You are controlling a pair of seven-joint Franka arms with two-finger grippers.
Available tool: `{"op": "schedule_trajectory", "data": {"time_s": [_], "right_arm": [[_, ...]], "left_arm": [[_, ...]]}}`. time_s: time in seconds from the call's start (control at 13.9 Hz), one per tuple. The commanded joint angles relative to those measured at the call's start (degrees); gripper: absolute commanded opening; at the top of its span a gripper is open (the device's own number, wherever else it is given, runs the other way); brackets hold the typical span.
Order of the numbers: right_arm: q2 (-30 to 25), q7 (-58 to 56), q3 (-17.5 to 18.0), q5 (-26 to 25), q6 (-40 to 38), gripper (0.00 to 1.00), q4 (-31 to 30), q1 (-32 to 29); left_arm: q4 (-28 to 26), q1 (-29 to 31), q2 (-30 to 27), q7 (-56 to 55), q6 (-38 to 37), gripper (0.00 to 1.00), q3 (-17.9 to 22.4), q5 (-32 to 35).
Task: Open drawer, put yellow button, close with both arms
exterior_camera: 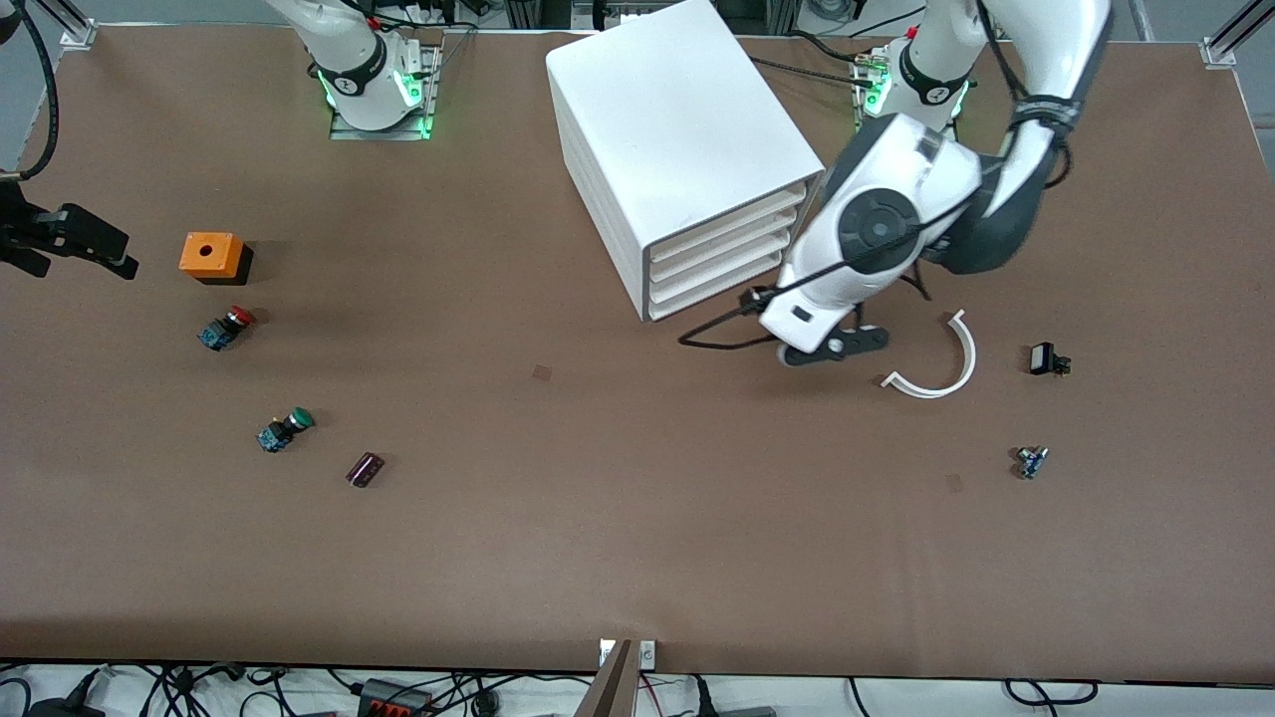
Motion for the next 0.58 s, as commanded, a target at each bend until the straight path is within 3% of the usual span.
{"op": "schedule_trajectory", "data": {"time_s": [0.0,0.22,0.5], "right_arm": [[-0.72,-0.31,0.00,-0.66,0.73,1.00,-1.03,0.24],[-0.80,-1.02,0.00,-0.75,1.25,1.00,-1.55,0.33],[-0.98,-1.02,0.00,-0.75,1.34,1.00,-2.43,0.24]], "left_arm": [[3.78,2.91,-0.27,7.46,-5.38,1.00,-0.37,4.15],[10.55,5.80,-0.27,16.32,-11.89,1.00,-0.37,7.14],[14.60,9.15,-1.58,27.52,-14.88,1.00,0.15,6.36]]}}
